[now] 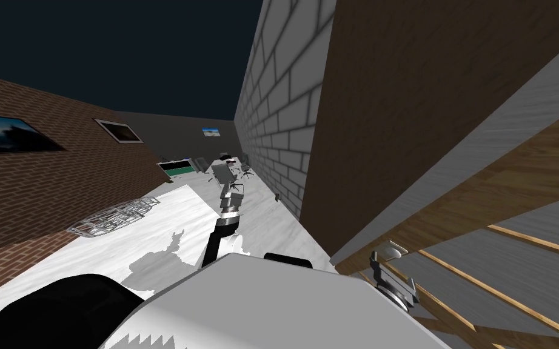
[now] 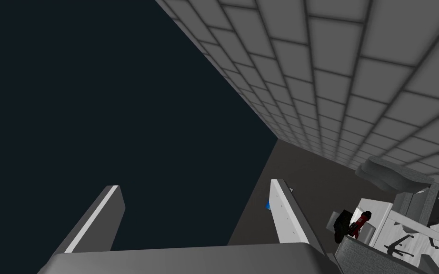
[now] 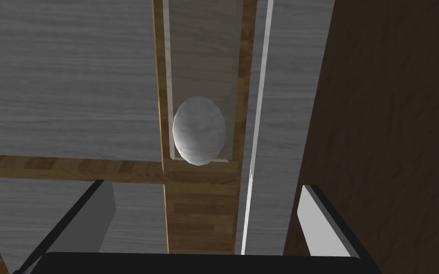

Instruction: Pull the door open

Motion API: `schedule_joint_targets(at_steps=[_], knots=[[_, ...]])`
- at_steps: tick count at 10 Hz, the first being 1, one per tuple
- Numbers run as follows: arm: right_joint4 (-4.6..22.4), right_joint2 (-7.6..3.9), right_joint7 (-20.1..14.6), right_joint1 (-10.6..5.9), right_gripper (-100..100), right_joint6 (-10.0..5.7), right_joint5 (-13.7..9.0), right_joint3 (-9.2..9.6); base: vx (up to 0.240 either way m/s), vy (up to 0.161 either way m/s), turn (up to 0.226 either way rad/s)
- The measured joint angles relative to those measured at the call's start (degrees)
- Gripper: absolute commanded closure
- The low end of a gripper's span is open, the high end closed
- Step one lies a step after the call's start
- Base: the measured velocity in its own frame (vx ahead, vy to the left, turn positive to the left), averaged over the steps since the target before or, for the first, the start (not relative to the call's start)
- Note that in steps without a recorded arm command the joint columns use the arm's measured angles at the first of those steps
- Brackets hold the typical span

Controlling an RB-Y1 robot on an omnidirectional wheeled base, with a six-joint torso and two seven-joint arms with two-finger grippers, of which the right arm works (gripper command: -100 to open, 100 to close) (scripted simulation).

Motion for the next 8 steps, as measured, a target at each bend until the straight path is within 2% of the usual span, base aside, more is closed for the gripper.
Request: schedule_joint_targets(at_steps=[6, 8], knots=[[3.5, -3.45, -7.0, 1.06, -100, 0.45, 1.6, 1.15, 0.104, -0.019, -0.041], [3.9, -4.42, -8.7, 1.75, -100, 0.53, 2.0, 1.42, 0.093, -0.025, -0.034]])
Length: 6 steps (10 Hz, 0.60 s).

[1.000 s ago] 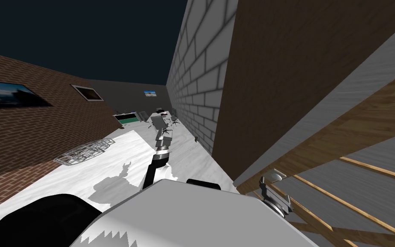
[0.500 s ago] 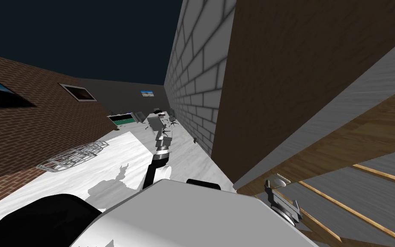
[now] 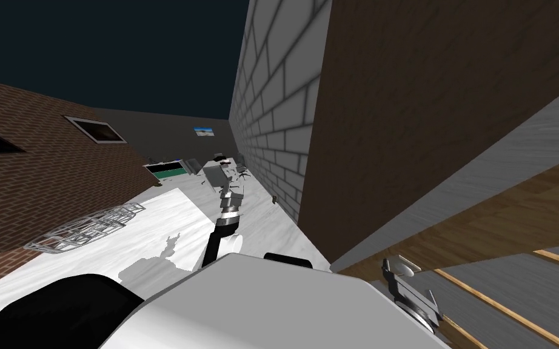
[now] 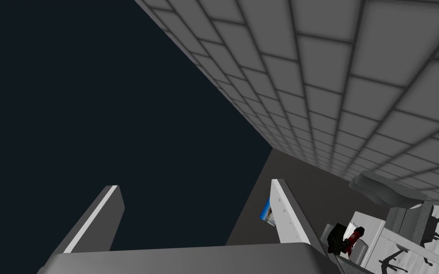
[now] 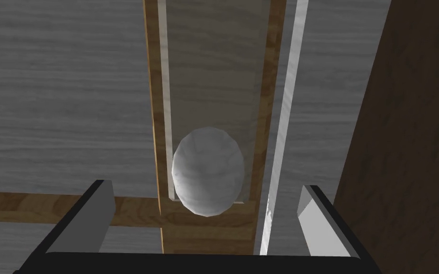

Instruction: Pull the door open

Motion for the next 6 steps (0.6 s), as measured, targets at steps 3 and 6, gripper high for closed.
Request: schedule_joint_targets(at_steps=[3, 6], knots=[[1.6, -1.34, -2.6, 0.04, -100, 0.04, 0.5, 0.38, 0.093, -0.015, -0.028], [2.9, -2.44, -4.9, 0.31, 100, 0.26, 1.0, 0.69, 0.049, -0.008, -0.011]])
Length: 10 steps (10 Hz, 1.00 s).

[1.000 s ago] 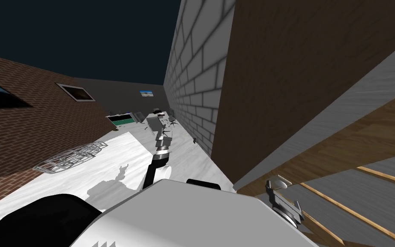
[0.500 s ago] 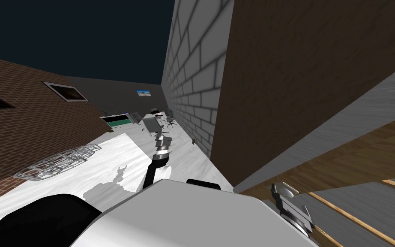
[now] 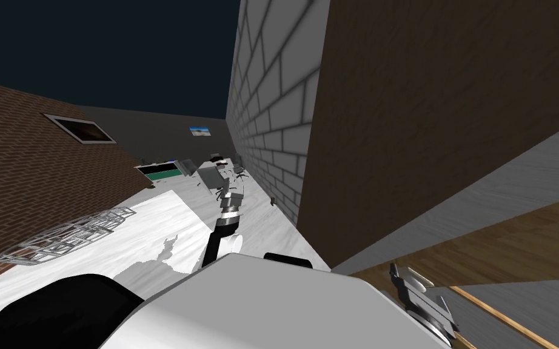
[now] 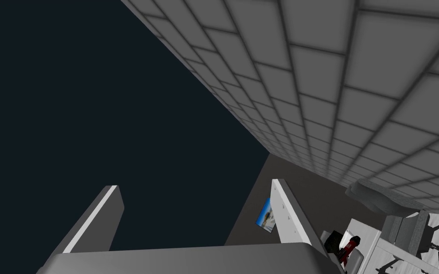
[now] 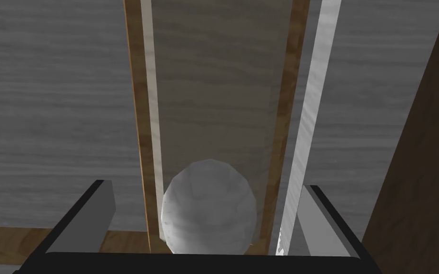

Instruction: Pull the door open

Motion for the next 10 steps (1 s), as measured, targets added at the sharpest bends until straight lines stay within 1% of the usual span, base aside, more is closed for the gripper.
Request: schedule_joint_targets(at_steps=[6, 7, 8, 9, 10], knots=[[-0.1, 0.04, 0.2, -0.13, 100, -0.09, 0.0, 0.03, -0.008, 0.001, 0.005], [0.2, 0.14, 0.1, -0.48, 100, -0.69, -0.9, -0.03, -0.034, 0.01, 0.031], [0.0, 0.14, 0.2, -0.69, 100, -1.82, -2.2, -0.21, -0.038, 0.014, 0.024], [0.4, 0.25, 0.0, -1.26, 100, -2.91, -3.5, -0.34, -0.031, 0.016, 0.005], [1.6, 0.35, -0.5, -2.14, 100, -3.4, -4.1, -0.27, -0.029, 0.012, 0.018]])
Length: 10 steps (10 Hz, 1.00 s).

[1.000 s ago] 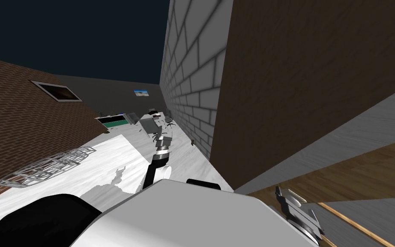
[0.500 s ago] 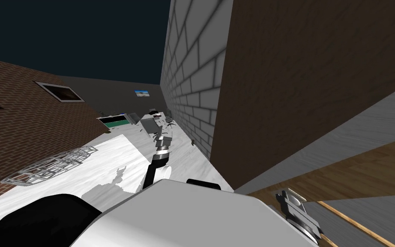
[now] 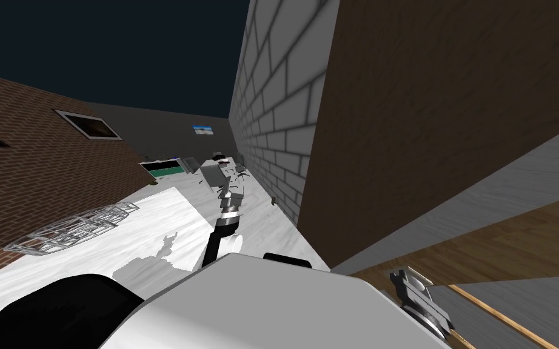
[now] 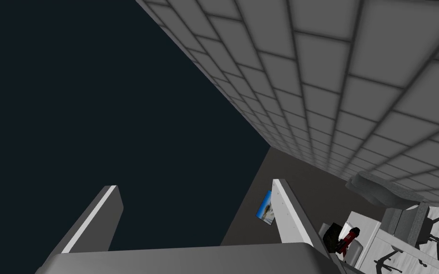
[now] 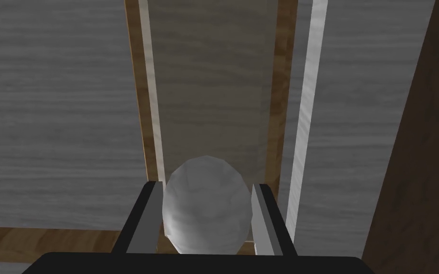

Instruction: Pull the door open

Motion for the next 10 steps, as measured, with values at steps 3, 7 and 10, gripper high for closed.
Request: schedule_joint_targets(at_steps=[3, 7, 10], knots=[[-1.6, 0.15, 0.7, 0.13, 100, -2.78, -3.2, -0.55, -0.024, 0.007, 0.013], [-3.7, 0.42, 1.2, 0.89, 100, -6.56, -7.9, -1.26, -0.035, 0.011, 0.014], [-2.0, 0.69, 0.4, -0.06, 100, -9.4, -10.6, -1.16, -0.029, 0.007, -0.005]])
